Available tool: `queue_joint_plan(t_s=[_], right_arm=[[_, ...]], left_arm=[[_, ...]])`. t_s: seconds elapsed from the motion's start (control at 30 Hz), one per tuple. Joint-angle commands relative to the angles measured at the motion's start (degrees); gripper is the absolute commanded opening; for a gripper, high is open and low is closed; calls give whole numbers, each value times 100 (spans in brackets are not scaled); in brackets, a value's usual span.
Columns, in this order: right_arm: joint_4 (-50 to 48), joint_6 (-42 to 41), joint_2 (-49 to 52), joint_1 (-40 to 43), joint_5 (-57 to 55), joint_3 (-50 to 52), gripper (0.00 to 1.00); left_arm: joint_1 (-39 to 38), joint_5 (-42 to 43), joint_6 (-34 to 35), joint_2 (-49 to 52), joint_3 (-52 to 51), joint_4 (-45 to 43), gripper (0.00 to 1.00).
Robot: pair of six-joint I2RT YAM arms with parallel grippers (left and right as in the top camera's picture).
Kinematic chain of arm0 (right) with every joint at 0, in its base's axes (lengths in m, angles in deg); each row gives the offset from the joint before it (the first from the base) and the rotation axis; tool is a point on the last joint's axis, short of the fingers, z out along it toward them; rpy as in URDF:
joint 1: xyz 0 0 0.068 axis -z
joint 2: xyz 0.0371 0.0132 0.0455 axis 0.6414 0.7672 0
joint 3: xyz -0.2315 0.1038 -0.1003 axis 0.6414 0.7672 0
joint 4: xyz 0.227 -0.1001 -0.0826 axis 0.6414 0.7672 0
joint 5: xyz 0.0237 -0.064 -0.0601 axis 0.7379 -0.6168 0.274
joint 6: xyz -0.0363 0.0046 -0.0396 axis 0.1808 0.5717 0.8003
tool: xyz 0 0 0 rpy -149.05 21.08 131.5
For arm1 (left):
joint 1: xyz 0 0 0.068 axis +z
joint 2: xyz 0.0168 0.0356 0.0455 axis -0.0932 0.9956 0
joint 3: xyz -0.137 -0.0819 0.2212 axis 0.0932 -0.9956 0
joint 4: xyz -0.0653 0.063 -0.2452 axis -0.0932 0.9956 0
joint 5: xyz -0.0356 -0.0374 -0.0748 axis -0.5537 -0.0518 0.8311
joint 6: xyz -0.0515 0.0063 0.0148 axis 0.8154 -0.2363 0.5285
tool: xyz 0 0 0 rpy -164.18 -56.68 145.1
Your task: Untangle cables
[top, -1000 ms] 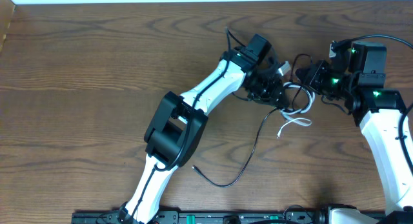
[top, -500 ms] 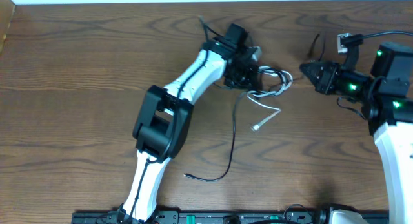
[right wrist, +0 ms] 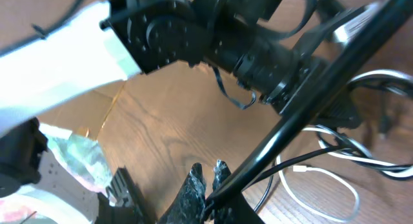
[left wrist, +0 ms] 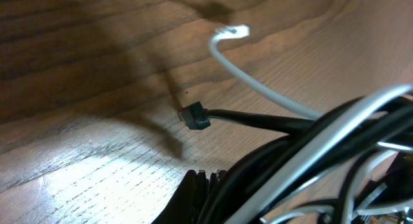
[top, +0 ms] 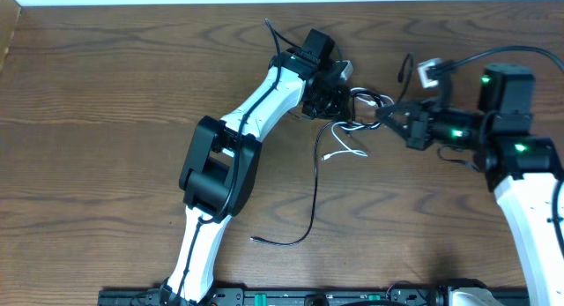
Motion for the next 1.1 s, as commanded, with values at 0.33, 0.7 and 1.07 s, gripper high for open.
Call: queue_joint_plan(t_s=[0.33, 0.7, 1.07], right_arm=[[-120, -162, 951, -612, -284, -103, 1], [-289, -157, 1641, -660, -278, -98, 1], [-892, -448, 1786, -616, -841, -98, 1]], left_arm=[[138, -11, 243, -715, 26, 61, 8], [457, 2120, 369, -723, 28, 63, 8], [562, 3818, 595, -723, 28, 59, 7]])
